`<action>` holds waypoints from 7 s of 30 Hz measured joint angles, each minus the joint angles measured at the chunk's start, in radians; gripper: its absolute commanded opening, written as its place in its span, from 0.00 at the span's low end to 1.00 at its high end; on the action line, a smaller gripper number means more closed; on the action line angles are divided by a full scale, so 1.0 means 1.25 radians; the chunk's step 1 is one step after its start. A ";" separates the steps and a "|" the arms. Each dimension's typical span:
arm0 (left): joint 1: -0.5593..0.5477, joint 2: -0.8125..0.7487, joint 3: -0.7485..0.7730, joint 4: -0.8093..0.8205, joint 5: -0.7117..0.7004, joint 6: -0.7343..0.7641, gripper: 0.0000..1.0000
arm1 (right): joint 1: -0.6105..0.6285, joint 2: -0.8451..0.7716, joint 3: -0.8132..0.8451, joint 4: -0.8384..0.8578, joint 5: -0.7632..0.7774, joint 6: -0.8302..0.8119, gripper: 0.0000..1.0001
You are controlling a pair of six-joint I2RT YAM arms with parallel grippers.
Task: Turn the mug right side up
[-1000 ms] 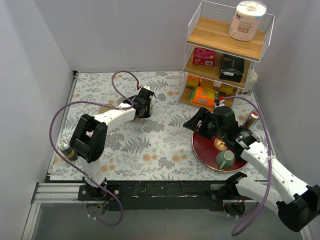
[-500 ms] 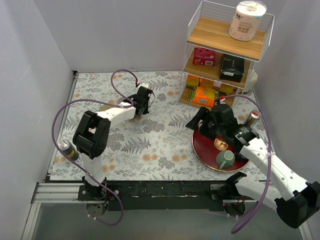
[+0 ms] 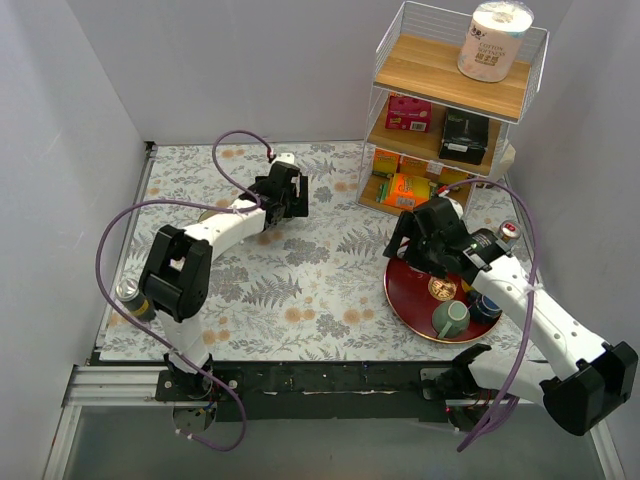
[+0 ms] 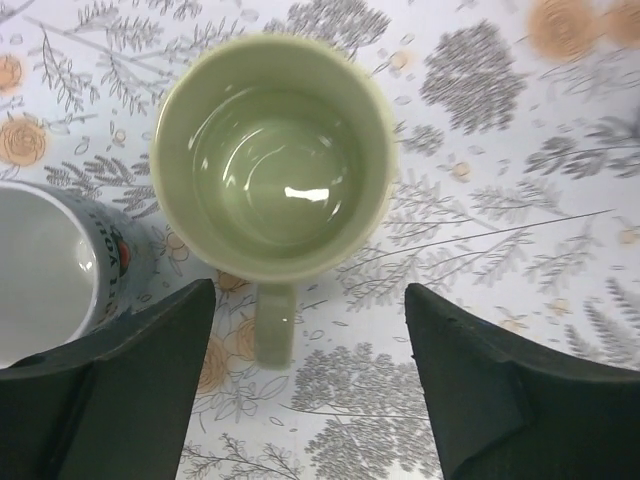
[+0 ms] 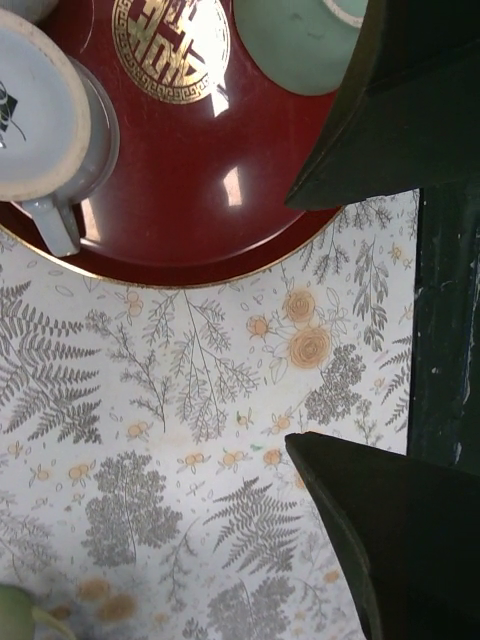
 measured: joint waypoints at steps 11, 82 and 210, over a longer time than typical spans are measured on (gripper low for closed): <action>0.000 -0.189 0.041 -0.003 0.123 -0.043 0.98 | -0.009 0.081 0.017 -0.079 0.124 0.016 0.94; 0.000 -0.334 -0.184 0.059 0.714 -0.406 0.98 | -0.203 0.204 0.066 0.028 -0.024 -0.053 0.01; -0.113 0.037 -0.182 0.533 -0.008 0.067 0.18 | -0.109 -0.122 -0.072 0.118 -0.071 -0.049 0.99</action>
